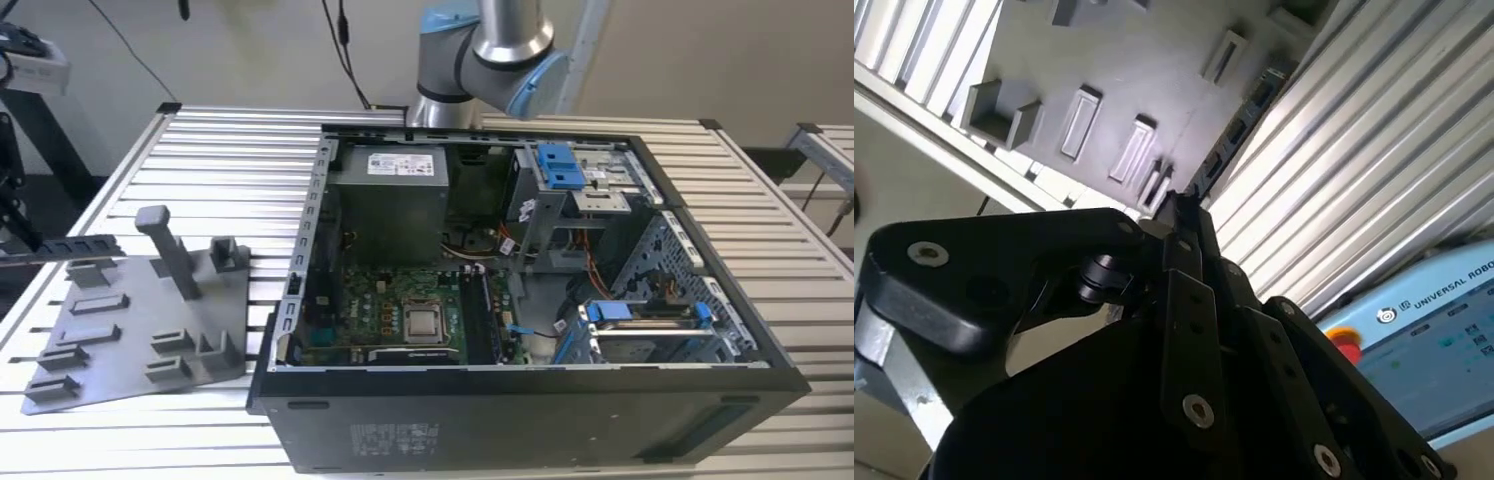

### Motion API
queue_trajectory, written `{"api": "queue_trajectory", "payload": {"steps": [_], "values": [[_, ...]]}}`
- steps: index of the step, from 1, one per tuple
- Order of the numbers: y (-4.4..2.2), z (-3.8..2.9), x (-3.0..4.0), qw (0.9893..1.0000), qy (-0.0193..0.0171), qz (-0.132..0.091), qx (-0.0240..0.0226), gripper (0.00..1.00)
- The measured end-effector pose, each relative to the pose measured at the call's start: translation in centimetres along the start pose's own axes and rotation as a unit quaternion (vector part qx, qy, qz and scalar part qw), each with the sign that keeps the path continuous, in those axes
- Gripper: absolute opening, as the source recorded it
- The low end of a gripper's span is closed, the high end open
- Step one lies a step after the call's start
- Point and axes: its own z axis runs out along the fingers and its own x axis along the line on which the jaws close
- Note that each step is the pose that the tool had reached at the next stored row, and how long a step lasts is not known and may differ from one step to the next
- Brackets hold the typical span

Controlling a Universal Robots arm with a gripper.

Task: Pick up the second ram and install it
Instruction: 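Pick up the second ram and move it above second insertion slot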

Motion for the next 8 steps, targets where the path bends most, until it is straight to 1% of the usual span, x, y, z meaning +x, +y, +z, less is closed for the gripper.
{"api": "queue_trajectory", "payload": {"steps": [2, 3, 6, 7, 8], "values": [[0.0, -0.5, -0.04, 1.0, -0.0011, 0.001, 0.0001, 0.14], [0.0, -0.6, -0.05, 1.0, -0.0014, 0.001, 0.0003, 0.14], [0.0, -0.59, -0.05, 1.0, -0.0019, 0.001, 0.0003, 0.14], [-0.07, -0.61, -0.03, 1.0, -0.0018, 0.001, 0.0002, 0.14], [-0.28, -0.62, -0.01, 1.0, -0.0019, 0.001, 0.0001, 0.14]]}}
